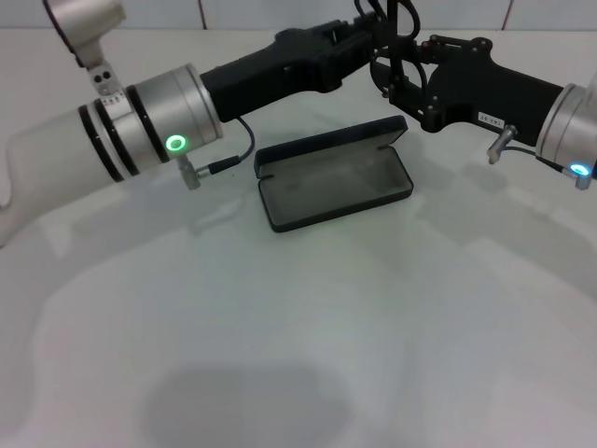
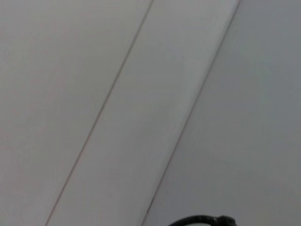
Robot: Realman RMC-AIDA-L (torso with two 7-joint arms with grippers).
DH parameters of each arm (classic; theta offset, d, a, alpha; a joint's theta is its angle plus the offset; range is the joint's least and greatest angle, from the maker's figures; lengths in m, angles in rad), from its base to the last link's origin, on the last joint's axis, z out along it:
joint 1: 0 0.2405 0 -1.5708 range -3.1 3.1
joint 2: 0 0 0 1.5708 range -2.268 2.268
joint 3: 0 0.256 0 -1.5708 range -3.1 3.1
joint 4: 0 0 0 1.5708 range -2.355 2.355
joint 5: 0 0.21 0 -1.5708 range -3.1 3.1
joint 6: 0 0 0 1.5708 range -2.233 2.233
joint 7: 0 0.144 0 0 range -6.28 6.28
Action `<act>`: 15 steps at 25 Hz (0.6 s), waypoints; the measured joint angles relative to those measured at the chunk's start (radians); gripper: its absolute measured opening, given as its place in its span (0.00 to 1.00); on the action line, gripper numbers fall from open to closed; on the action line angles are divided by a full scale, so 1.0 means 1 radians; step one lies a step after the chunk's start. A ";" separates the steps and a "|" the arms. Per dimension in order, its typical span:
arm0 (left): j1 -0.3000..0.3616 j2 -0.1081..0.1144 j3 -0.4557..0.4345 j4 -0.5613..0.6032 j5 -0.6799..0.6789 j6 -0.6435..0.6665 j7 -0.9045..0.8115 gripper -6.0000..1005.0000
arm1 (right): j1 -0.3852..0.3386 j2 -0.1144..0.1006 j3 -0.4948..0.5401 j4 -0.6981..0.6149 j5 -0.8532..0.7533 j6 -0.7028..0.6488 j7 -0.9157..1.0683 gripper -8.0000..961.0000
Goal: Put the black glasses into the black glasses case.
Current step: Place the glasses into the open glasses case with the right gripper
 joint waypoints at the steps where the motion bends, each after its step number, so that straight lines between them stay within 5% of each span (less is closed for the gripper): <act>1: 0.003 0.001 0.000 0.000 -0.005 0.000 0.001 0.17 | 0.000 0.000 0.000 0.000 0.000 0.000 -0.002 0.43; 15: 0.077 0.006 -0.004 0.014 -0.109 0.141 0.062 0.46 | 0.000 -0.004 0.002 0.006 0.000 0.006 -0.005 0.39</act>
